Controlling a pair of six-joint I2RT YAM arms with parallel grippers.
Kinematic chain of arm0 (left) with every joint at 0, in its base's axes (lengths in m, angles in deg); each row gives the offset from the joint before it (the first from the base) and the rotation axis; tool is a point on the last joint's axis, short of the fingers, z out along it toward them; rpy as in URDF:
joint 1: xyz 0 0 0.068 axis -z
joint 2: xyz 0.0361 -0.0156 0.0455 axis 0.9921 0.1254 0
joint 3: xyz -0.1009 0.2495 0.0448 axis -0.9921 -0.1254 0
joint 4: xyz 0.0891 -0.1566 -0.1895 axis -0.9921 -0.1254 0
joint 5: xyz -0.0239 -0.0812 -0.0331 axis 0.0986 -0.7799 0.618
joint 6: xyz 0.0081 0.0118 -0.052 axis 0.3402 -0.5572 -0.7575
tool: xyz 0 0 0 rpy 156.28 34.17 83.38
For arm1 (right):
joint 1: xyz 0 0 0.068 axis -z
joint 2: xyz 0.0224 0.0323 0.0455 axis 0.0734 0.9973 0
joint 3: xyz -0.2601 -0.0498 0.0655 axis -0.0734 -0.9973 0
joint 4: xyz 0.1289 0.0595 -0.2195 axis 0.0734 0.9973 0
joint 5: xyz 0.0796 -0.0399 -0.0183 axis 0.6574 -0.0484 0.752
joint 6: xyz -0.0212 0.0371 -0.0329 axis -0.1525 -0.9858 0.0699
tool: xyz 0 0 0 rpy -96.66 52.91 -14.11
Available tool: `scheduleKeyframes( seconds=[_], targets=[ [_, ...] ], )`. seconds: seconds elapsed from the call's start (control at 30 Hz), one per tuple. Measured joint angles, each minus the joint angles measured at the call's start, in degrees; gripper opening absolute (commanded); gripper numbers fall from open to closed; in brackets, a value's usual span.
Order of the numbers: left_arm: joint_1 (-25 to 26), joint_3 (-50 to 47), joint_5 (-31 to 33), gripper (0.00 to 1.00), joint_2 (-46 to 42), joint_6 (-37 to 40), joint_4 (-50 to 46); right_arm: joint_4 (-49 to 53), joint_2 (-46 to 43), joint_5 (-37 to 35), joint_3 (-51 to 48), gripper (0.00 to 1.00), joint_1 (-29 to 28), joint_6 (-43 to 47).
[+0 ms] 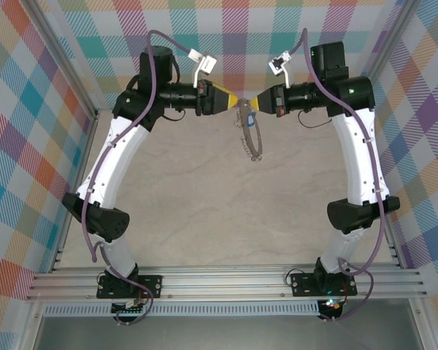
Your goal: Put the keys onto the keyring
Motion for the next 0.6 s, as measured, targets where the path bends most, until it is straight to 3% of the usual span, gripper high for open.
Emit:
scheduleKeyframes(
  seconds=[0.6],
  targets=[
    [0.55, 0.0, -2.89, 0.37, 1.05, -0.24, 0.22, 0.24, 0.0, 0.9, 0.15, 0.0, -1.31, 0.22]
  ],
)
